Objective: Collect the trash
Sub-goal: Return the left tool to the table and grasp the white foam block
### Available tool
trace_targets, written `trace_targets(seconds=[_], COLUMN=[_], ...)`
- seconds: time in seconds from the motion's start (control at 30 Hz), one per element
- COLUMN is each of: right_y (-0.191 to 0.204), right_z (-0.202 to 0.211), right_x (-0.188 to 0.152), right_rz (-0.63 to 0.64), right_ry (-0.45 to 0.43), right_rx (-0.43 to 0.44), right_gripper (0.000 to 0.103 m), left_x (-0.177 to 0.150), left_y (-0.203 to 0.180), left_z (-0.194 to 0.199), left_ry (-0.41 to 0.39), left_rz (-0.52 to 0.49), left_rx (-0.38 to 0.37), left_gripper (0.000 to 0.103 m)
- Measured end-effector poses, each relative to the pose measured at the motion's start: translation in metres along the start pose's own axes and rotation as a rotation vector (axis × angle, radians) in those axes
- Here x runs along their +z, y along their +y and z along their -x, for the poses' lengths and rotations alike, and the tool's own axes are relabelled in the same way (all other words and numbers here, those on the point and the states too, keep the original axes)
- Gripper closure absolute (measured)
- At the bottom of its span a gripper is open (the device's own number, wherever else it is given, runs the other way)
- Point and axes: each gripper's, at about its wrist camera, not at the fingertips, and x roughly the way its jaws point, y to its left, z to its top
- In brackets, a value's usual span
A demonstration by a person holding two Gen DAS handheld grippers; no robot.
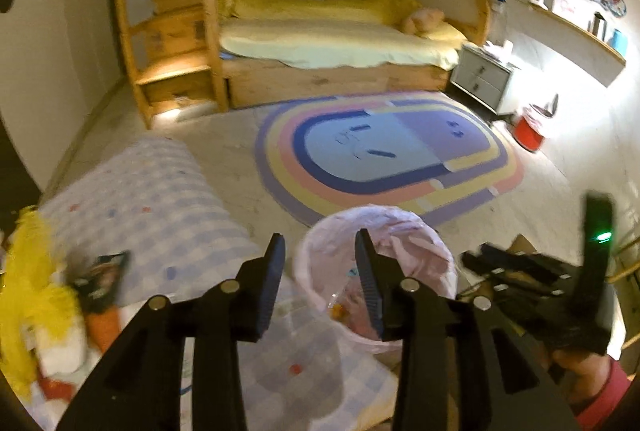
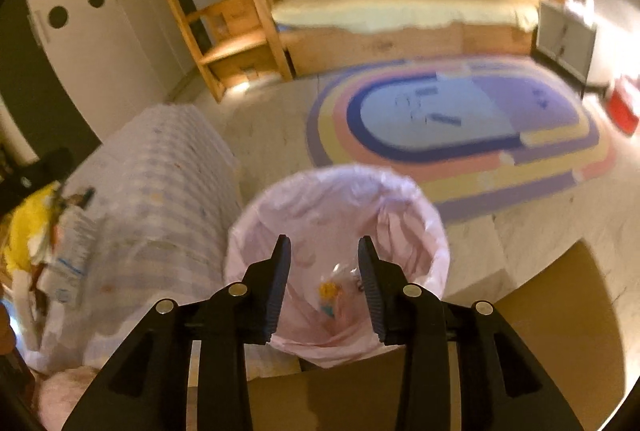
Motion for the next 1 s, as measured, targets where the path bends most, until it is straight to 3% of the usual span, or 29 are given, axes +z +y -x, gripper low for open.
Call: trace_targets(seconds=[0.2, 0.5, 0.7, 0.87, 1.0], right_y=[0.048, 0.139, 0.184, 0.206, 0.219], right_z=[0.060, 0.086, 0.090, 0.088, 0.082], right_x=[0.006, -0.015, -0.031, -0.040, -0.044], right_rz=[0.080, 0.247, 0.330, 0.372, 0.391], right_ry=[-0.105, -0.069, -0.054, -0.046, -0.037], right_rx=[0.086, 0.223, 0.238, 0.263, 0.262], right_gripper=[0.066, 0.066, 0.064, 0.034, 0.027], left_x=[-0.017, -0.076, -0.119, -0.156, -0.171], left_y=[0.032, 0.094, 0.133, 0.144, 0.147], left_z=[0.068, 0.147, 0.176, 0.174, 0.159], left_ry=[-0.063, -0.078, -0.062, -0.012, 0.019], left_rz=[0.067, 0.172, 0.245, 0.278, 0.304], left_rx=[0.109, 0.307, 0.416, 0.423, 0.384], left_gripper=[0.065, 0.057, 0.047, 0.030, 0.024])
